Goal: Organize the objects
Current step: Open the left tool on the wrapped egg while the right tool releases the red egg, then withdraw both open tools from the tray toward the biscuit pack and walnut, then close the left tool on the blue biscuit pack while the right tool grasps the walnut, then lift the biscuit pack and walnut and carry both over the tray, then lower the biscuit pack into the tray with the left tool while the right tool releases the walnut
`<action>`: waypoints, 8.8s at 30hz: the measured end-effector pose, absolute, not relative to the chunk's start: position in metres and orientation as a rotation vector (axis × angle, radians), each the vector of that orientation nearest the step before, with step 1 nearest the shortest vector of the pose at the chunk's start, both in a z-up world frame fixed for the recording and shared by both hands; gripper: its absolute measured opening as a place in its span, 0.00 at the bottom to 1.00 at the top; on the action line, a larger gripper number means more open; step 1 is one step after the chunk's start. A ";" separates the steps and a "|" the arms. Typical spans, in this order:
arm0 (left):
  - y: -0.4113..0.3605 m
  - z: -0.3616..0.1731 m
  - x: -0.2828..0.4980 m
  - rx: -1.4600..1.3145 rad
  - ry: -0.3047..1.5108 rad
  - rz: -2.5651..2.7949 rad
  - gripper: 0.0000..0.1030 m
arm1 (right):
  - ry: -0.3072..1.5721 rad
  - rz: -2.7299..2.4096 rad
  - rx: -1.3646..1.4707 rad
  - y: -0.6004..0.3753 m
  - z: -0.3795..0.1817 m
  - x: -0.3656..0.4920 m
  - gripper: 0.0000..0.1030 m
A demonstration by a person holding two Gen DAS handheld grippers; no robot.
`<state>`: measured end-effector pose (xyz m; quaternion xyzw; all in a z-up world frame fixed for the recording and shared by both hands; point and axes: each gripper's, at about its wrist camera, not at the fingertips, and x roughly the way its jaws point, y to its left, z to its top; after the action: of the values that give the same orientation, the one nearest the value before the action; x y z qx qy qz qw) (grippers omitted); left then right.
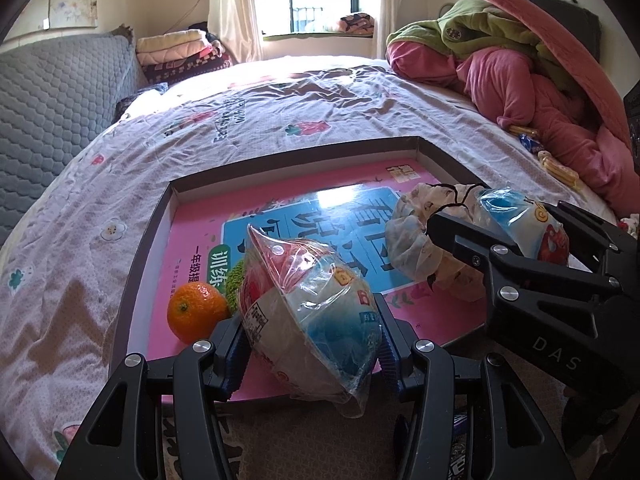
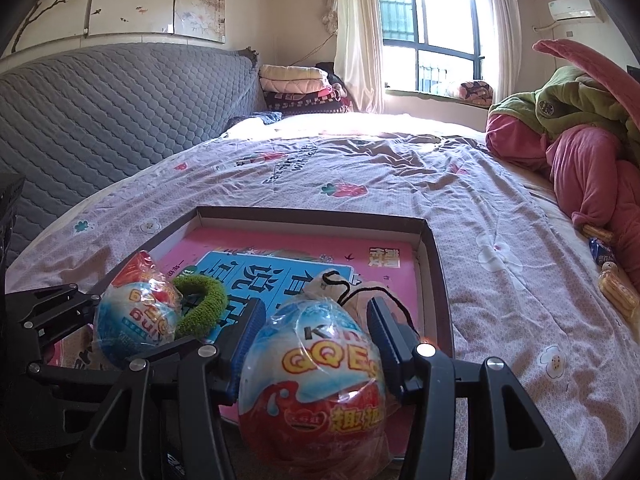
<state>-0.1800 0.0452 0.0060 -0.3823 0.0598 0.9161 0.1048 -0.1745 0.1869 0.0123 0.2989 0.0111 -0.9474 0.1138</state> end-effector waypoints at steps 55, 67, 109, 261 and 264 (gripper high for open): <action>0.012 0.055 -0.154 -0.911 -0.128 2.718 0.67 | -0.121 -2.820 0.688 0.216 0.066 -0.148 0.67; 0.014 0.061 -0.124 -0.888 -0.060 2.705 0.67 | 0.072 -2.711 0.675 0.209 0.072 -0.104 0.68; 0.036 0.010 -0.089 -1.102 0.024 2.462 0.67 | 0.429 -2.375 0.915 0.191 0.005 -0.051 0.68; -0.033 0.027 -0.172 -1.055 -0.064 2.815 0.55 | 0.146 -2.736 1.021 0.201 0.011 -0.161 0.33; -0.031 0.025 -0.174 -1.068 -0.053 2.813 0.55 | 0.154 -2.723 1.048 0.199 0.007 -0.164 0.33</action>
<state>-0.1743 -0.0307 0.0248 -0.3540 -0.0177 0.9327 0.0661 -0.1636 0.1991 0.0074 0.3564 0.0525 -0.9264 0.1096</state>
